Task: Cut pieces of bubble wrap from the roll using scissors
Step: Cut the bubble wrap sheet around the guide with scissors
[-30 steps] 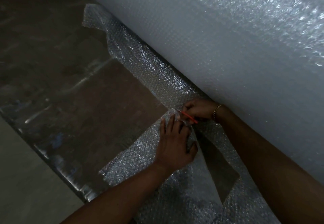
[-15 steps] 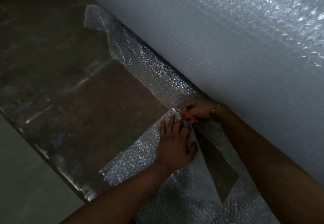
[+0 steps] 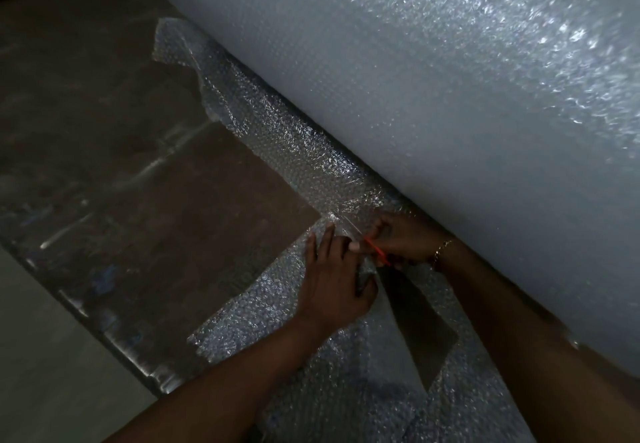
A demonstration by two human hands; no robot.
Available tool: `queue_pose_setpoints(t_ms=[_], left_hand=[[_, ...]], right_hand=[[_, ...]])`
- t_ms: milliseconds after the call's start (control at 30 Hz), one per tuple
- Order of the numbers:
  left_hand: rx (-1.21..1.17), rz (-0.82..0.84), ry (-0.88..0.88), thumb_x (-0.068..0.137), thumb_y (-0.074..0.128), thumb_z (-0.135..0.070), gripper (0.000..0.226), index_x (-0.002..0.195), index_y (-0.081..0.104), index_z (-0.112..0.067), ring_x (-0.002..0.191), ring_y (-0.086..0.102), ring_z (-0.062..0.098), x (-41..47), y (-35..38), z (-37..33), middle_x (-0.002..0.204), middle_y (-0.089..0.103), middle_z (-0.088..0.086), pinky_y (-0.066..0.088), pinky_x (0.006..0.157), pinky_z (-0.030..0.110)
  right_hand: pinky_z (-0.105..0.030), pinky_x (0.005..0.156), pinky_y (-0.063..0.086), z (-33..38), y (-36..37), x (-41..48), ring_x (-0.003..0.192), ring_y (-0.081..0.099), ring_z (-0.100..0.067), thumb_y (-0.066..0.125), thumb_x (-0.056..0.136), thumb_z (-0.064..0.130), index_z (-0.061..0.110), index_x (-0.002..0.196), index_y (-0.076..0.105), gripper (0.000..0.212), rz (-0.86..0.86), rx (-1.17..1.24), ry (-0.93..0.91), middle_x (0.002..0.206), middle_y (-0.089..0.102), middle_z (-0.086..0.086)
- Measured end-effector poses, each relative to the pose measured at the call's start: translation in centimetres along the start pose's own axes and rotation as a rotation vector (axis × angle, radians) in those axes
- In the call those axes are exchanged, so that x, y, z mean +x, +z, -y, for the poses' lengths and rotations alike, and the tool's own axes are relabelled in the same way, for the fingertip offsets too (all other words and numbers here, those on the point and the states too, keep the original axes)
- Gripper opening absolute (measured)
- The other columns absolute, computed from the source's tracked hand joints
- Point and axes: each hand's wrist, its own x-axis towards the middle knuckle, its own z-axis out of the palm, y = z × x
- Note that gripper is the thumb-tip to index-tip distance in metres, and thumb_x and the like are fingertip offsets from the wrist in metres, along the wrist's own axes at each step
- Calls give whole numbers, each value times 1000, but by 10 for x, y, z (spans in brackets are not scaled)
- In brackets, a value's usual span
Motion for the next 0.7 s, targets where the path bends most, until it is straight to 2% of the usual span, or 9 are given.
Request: queue_pose_setpoints(t_ms=[67, 133, 233, 267, 333, 400, 500, 600, 700], left_hand=[[-6, -8, 6, 85, 55, -47, 50, 122, 58, -14, 150, 28, 39, 0, -1, 0, 124, 54, 10, 20, 119, 64], [-15, -6, -3, 84, 55, -48, 45, 116, 60, -16, 150, 27, 37, 1, -2, -1, 124, 55, 8, 19, 119, 63], [-15, 4, -17, 81, 55, -50, 42, 108, 60, -19, 148, 30, 35, 2, -4, -1, 124, 55, 6, 20, 120, 59], [6, 4, -15, 81, 54, -52, 42, 107, 60, -19, 143, 36, 34, 2, -6, -2, 122, 56, 5, 25, 116, 56], [96, 12, -7, 80, 49, -55, 44, 104, 61, -20, 126, 46, 30, 5, -12, -6, 116, 57, 1, 33, 101, 48], [186, 49, 15, 80, 46, -57, 46, 105, 62, -21, 112, 47, 25, 10, -21, -10, 112, 58, -2, 32, 87, 42], [222, 103, 27, 80, 49, -54, 43, 108, 63, -24, 109, 43, 21, 17, -32, -11, 113, 59, -6, 29, 84, 40], [107, 52, -17, 83, 41, -51, 39, 105, 63, -28, 108, 45, 20, 20, -43, -13, 112, 59, -9, 30, 86, 40], [-264, 36, -98, 87, 34, -49, 35, 89, 60, -26, 95, 51, 20, 20, -48, -18, 93, 58, -8, 39, 83, 38]], right_hand=[[-25, 52, 43, -11, 5, -8, 52, 57, -20, 84, 72, 52, 13, 90, 55, 52, -94, -1, 5, 70, 72, -14], [-31, 55, 47, -23, 10, -14, 53, 58, -19, 86, 64, 56, 14, 86, 54, 58, -154, 24, 14, 69, 70, -10], [-35, 58, 50, -39, 16, -23, 60, 61, -21, 89, 63, 51, 15, 84, 55, 54, -171, 114, 40, 71, 67, -9], [-32, 55, 49, -44, 17, -27, 58, 60, -19, 90, 64, 48, 17, 82, 55, 50, -169, 123, 50, 70, 67, -8], [-29, 52, 45, -50, 20, -32, 53, 58, -16, 90, 59, 54, 20, 78, 55, 53, -180, 152, 53, 68, 68, -7], [-30, 51, 46, -55, 22, -36, 54, 58, -17, 88, 48, 62, 19, 77, 55, 61, -207, 199, 47, 67, 68, -7], [-32, 52, 49, -55, 24, -38, 58, 60, -17, 85, 44, 68, 19, 79, 56, 67, -226, 211, 27, 69, 69, -6], [-35, 54, 48, -44, 26, -39, 57, 61, -22, 82, 43, 73, 18, 82, 55, 73, -246, 210, -26, 69, 70, -10], [-32, 51, 43, -27, 24, -38, 53, 56, -24, 80, 45, 70, 12, 85, 54, 76, -269, 266, -111, 72, 68, -24]])
